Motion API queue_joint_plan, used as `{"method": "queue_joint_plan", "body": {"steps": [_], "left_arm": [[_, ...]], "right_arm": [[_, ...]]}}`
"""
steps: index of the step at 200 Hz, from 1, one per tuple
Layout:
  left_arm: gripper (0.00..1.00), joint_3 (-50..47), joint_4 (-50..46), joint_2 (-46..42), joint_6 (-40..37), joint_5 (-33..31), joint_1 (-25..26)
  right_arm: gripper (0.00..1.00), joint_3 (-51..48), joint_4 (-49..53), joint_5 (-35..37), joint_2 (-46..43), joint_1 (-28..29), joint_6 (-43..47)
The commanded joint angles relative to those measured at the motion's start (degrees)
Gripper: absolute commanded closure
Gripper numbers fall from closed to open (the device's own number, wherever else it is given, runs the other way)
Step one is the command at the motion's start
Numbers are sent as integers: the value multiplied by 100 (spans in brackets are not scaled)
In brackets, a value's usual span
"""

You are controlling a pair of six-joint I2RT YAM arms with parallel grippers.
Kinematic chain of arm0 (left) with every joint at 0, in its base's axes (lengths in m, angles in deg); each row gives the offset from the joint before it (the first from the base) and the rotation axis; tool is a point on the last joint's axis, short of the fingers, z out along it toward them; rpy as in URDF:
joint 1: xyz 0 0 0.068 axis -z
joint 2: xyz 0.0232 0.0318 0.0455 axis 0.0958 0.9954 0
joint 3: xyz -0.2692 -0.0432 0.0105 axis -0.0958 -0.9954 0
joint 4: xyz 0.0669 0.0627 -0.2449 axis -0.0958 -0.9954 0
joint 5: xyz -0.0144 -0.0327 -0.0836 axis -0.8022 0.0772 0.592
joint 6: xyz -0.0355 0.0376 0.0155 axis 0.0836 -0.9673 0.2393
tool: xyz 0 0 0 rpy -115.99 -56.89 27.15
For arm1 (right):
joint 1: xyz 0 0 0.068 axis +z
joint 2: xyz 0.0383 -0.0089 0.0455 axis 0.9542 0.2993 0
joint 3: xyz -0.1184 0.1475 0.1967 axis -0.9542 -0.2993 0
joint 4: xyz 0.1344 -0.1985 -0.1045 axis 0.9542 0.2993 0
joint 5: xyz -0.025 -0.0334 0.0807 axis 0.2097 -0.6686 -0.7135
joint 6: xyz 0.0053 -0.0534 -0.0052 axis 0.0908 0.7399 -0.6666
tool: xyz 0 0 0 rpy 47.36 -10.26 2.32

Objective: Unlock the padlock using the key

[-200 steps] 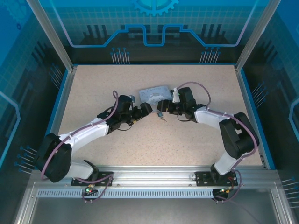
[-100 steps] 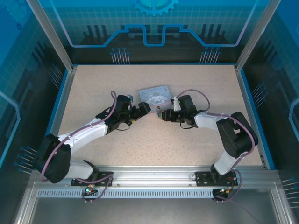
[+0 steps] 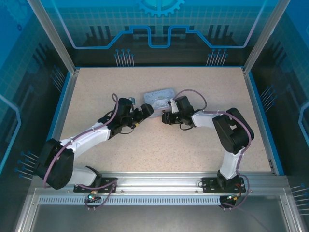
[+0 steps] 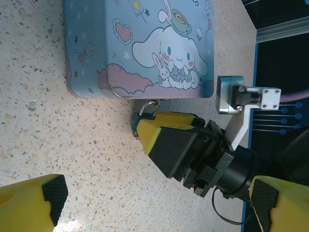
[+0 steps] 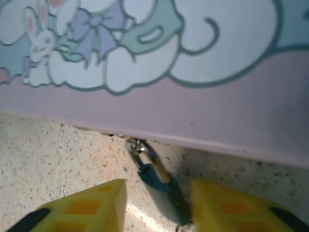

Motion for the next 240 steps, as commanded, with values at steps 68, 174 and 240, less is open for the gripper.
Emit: {"method": "queue_joint_plan", "body": {"steps": [68, 174, 240], "left_arm": [[1, -216, 414, 86, 106, 365, -326], [1, -161, 455, 139, 81, 454, -375], [1, -174, 456, 109, 103, 461, -382]], "right_arm": [[97, -75, 202, 184, -129, 38, -125], [77, -283, -27, -43, -230, 40, -694], [76, -403, -200, -45, -277, 36, -810]]}}
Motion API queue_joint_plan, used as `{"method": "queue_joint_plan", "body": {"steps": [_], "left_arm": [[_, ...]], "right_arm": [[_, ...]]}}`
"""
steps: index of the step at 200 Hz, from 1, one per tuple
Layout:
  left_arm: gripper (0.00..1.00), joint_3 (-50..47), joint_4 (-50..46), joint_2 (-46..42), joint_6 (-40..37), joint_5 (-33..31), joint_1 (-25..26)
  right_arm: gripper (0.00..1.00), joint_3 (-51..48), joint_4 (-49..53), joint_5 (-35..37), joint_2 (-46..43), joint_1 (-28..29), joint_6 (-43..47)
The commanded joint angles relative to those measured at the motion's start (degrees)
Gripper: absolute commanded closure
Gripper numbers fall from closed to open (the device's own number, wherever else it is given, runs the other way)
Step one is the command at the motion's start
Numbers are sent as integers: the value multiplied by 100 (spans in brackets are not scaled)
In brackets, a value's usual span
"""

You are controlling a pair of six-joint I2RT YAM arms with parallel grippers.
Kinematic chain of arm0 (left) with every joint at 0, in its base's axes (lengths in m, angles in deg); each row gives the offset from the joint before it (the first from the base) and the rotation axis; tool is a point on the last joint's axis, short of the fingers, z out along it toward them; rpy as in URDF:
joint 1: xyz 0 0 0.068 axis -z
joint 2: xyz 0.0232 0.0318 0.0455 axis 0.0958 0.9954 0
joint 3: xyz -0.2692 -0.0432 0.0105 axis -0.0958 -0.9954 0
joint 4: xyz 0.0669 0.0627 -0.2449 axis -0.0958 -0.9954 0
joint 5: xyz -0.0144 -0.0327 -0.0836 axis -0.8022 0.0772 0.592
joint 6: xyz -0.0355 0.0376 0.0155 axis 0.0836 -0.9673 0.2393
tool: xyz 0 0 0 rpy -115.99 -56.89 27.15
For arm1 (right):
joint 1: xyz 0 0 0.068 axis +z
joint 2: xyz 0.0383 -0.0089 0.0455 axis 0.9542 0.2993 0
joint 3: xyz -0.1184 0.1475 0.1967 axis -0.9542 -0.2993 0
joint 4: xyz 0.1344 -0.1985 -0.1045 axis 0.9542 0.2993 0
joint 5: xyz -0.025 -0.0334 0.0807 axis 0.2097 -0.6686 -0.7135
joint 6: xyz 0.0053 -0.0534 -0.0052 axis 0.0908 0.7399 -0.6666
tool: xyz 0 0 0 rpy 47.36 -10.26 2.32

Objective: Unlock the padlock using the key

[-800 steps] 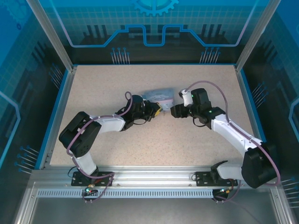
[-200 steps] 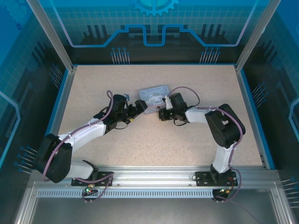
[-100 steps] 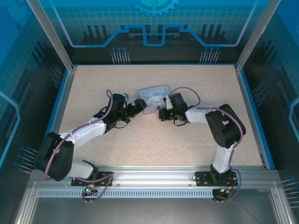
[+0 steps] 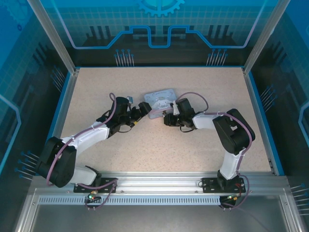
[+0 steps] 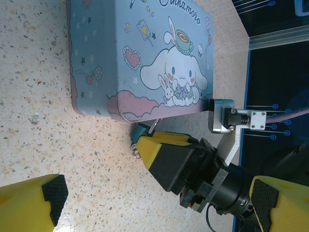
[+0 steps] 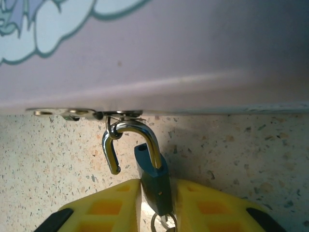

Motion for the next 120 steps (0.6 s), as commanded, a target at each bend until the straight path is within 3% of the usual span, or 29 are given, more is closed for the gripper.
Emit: {"method": "queue_joint_plan", "body": {"steps": [1, 59, 120], "left_arm": [[1, -64, 73, -33, 101, 123, -63], [1, -40, 37, -44, 83, 111, -64], [1, 347, -474, 133, -504, -278, -71]], "right_arm": [[77, -97, -69, -79, -157, 36, -140], [92, -97, -221, -154, -167, 25, -270], [100, -326, -379, -435, -335, -60, -661]]}}
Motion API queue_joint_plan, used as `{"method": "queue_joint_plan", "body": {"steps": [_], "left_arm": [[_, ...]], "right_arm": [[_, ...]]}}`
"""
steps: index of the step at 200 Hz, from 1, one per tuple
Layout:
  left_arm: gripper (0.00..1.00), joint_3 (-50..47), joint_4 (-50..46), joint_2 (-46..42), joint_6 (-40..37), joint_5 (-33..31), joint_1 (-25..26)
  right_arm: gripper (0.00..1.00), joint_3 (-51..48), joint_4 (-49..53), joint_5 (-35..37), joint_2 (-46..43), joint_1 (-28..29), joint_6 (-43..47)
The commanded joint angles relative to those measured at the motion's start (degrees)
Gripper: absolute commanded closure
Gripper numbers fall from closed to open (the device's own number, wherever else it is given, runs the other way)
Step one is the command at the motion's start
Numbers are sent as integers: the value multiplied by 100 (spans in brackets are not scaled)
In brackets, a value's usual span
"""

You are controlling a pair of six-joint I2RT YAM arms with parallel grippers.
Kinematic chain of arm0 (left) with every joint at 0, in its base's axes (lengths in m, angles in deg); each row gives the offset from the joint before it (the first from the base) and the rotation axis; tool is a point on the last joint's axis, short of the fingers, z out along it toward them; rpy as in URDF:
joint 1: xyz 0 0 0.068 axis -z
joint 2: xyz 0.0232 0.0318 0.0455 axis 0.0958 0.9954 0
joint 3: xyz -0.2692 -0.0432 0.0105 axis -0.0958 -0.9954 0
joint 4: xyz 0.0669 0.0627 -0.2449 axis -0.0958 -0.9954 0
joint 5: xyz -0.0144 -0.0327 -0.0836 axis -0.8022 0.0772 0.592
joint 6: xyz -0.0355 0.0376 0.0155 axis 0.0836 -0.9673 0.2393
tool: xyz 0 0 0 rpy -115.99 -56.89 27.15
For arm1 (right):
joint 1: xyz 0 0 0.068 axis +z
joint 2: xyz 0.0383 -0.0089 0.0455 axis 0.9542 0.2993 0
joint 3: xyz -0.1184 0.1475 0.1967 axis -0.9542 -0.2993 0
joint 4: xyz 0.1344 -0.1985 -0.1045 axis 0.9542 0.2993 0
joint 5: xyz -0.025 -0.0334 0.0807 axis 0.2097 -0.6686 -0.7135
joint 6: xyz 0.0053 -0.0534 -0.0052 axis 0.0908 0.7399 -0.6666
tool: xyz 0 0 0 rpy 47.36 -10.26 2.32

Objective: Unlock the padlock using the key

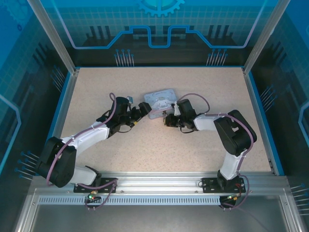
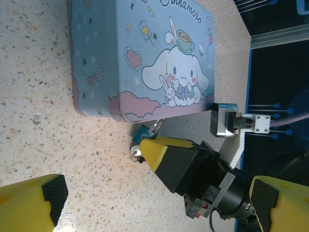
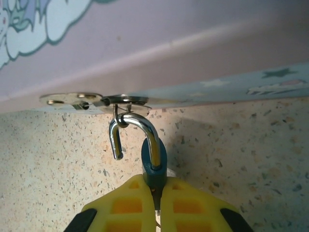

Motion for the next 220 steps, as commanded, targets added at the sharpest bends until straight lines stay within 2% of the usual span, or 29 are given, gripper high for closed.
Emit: {"method": "queue_joint_plan", "body": {"steps": [1, 49, 104, 220], "left_arm": [[1, 347, -415, 138, -449, -268, -71], [1, 1232, -1336, 671, -1370, -996, -33], [1, 2015, -2059, 1451, -2021, -1816, 129], [1, 2271, -2344, 2087, -2285, -2208, 299]], "right_arm": [[100, -83, -119, -244, -186, -48, -269], [100, -218, -226, -300, -211, -121, -736], [100, -389, -645, -432, -128, -177, -1398], [100, -736, -1776, -765, 216, -281, -2459]]}}
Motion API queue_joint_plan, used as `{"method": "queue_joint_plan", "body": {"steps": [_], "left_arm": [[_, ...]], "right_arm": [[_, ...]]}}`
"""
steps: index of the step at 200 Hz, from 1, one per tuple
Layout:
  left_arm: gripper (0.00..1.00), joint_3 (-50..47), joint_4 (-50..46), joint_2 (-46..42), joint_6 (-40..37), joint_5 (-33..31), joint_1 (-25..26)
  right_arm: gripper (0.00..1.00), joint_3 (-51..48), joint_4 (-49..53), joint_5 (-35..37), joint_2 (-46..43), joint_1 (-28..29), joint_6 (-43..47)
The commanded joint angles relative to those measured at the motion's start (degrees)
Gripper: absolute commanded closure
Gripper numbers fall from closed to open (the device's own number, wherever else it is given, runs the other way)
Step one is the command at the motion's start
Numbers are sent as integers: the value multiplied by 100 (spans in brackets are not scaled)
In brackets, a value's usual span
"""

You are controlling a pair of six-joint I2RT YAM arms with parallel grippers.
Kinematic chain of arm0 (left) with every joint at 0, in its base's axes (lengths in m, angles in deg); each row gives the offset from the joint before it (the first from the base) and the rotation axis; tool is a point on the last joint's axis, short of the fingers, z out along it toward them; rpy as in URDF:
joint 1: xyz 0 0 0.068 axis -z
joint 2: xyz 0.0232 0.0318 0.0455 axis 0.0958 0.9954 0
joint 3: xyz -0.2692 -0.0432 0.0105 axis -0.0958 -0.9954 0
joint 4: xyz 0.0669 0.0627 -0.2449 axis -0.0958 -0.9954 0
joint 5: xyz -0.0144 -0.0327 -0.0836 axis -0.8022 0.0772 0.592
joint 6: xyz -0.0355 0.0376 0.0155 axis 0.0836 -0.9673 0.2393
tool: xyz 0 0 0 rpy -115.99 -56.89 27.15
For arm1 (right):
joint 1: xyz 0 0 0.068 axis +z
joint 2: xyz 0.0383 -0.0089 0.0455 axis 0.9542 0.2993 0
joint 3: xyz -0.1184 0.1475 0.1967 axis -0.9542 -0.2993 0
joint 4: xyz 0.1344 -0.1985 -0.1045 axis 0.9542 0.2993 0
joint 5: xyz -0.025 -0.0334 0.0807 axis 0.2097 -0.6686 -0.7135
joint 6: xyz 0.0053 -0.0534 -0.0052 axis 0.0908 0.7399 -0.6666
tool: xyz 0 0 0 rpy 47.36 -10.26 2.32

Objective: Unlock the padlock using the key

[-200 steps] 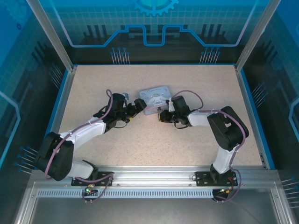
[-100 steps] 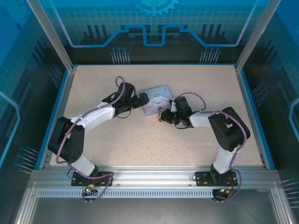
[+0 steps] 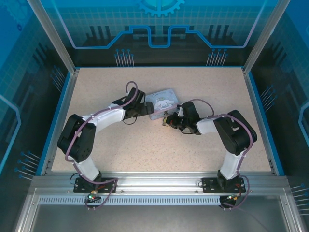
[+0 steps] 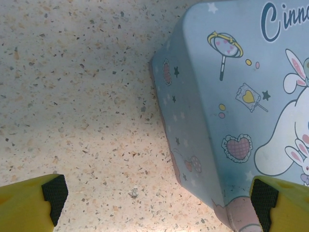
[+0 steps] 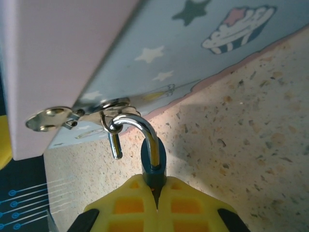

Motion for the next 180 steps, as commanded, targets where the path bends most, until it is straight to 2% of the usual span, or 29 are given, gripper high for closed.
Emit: {"method": "queue_joint_plan", "body": {"steps": [1, 180], "left_arm": [[1, 138, -194, 114, -167, -177, 36], [1, 41, -221, 265, -135, -194, 90]], "right_arm": [[100, -118, -357, -153, 136, -77, -270], [100, -499, -2226, -252, 517, -214, -1605]]}}
